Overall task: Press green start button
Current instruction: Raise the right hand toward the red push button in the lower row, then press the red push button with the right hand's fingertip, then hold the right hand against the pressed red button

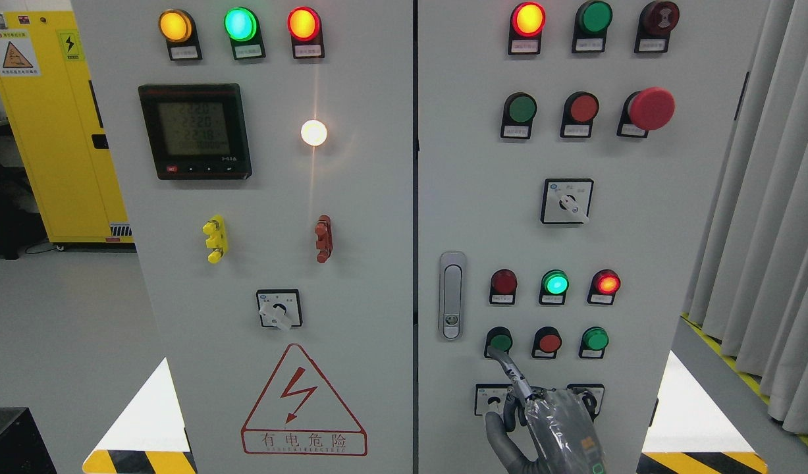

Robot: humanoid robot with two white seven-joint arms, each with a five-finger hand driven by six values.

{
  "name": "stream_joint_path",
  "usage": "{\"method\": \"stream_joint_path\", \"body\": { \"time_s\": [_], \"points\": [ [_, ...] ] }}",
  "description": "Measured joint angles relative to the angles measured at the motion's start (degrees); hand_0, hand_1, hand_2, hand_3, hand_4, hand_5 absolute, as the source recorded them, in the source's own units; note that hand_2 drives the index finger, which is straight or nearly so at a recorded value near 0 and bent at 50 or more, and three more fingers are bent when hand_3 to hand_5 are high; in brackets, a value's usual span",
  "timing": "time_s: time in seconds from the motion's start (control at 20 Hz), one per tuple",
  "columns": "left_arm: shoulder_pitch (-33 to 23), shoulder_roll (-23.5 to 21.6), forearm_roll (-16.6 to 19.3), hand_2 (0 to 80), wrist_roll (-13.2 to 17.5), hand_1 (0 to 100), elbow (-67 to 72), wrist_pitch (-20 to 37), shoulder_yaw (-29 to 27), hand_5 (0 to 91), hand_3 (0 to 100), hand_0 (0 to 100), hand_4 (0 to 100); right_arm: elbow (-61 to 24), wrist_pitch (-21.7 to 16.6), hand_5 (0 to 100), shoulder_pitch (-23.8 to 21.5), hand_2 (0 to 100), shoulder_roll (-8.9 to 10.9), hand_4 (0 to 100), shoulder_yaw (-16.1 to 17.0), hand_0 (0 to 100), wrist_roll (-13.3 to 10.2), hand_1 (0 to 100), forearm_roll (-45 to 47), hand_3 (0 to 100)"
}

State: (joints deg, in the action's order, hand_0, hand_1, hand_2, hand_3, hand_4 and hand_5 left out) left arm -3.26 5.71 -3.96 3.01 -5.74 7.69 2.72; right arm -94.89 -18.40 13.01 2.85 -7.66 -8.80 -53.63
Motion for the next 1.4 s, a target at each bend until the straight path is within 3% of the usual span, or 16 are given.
{"method": "stream_joint_path", "body": {
  "time_s": [1.4],
  "points": [
    [-0.02, 0.00, 0.00, 0.0, 0.00, 56, 0.00, 0.00, 0.00, 0.0, 0, 12, 0, 3.62, -0.08, 100, 2.22, 0, -0.03, 94, 1.67, 77, 0.20, 94, 0.86, 87]
  ]
}}
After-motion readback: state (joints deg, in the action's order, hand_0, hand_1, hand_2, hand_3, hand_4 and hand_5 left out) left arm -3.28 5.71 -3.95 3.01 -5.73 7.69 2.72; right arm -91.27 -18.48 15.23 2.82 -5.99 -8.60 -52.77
